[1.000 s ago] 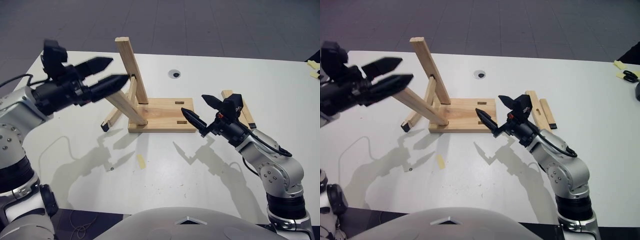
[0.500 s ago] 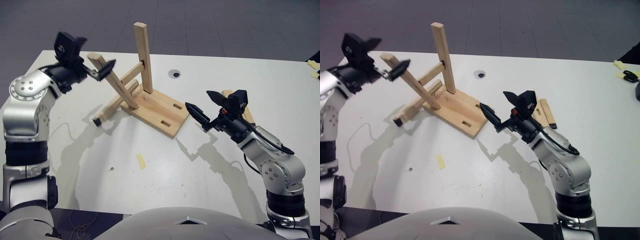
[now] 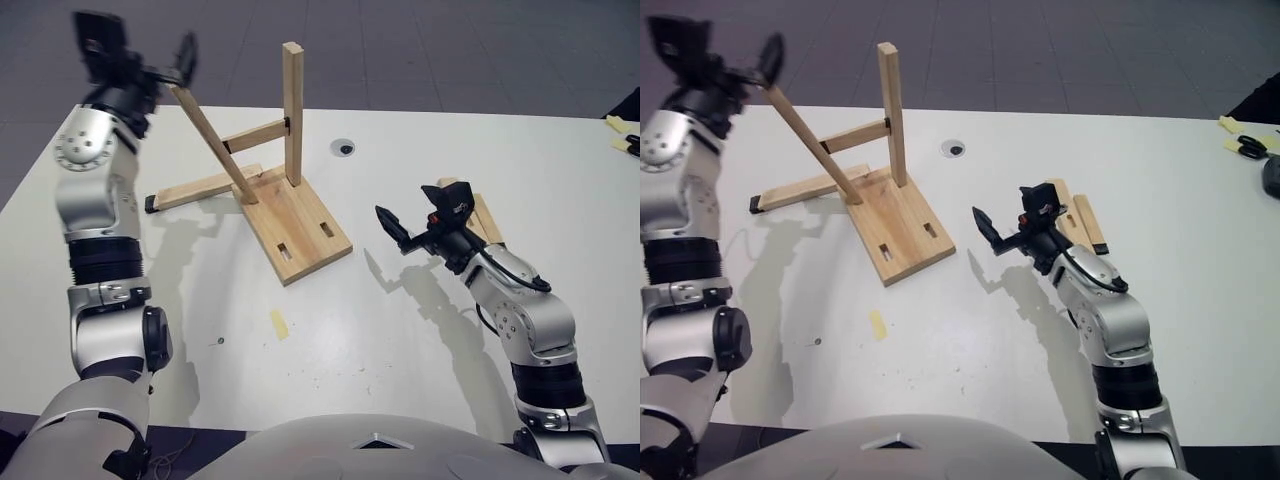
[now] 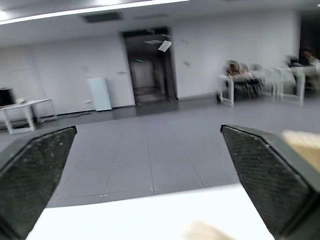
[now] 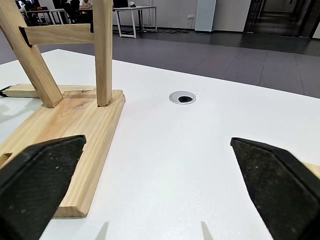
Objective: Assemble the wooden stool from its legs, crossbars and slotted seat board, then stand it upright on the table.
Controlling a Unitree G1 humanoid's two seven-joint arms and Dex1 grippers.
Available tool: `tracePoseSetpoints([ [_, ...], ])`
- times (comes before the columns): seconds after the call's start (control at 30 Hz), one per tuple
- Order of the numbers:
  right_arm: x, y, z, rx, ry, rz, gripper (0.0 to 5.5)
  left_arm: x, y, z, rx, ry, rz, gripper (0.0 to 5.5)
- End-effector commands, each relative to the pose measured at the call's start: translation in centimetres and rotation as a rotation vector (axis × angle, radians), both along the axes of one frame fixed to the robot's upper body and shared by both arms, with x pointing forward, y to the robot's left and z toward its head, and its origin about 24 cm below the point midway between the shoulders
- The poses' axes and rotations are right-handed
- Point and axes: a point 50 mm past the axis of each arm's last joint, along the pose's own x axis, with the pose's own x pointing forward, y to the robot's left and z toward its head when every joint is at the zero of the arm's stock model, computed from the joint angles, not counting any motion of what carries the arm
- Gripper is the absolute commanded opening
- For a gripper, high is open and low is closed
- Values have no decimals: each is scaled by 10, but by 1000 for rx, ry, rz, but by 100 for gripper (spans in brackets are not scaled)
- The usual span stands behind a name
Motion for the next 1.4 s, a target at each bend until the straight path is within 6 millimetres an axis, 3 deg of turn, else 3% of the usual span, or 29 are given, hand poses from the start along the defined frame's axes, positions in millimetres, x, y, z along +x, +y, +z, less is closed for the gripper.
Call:
tracePoseSetpoints([
  [0.03,-2,-2,-1,-1,-4,-22,540,8,5,1,-97,8,64,536],
  [0.13,-1,-3,1,-3,-11,-36,540,18,-3,-25,-50,169,106,536],
  [0.2,0,-5,2,-5,-18,-50,540,22,-20,-35,-18,222,75,536],
  [0.37,3,-10,0,-26,-12,-75,540,26,-72,-29,-1,220,-94,536],
  [0.47,8,-15,-12,-136,19,-114,540,27,-98,-19,-7,192,-184,536],
  [0.57,13,-23,-34,-333,60,-153,540,27,-117,-19,5,186,-247,536],
  [0.63,12,-25,-38,-340,65,-163,540,27,-120,-19,9,188,-265,536],
  [0.7,11,-26,-34,-307,30,-182,540,25,-115,-20,8,189,-250,536],
  [0.8,10,-38,-9,-158,-140,-282,540,20,-95,-14,-14,157,-201,536],
  [0.93,-7,-71,5,-5,-228,-401,540,7,-60,13,-106,37,-161,536],
  [1.0,-13,-87,6,-12,-225,-458,540,6,-36,15,-75,43,-103,536],
  [1.1,-18,-101,8,-33,-223,-500,540,17,-11,-22,161,272,-103,536],
  [1.2,-18,-108,9,-45,-215,-497,540,21,-3,-61,391,469,-276,536],
  [1.4,-9,-111,11,-50,-210,-487,540,19,2,-101,689,728,-515,536],
])
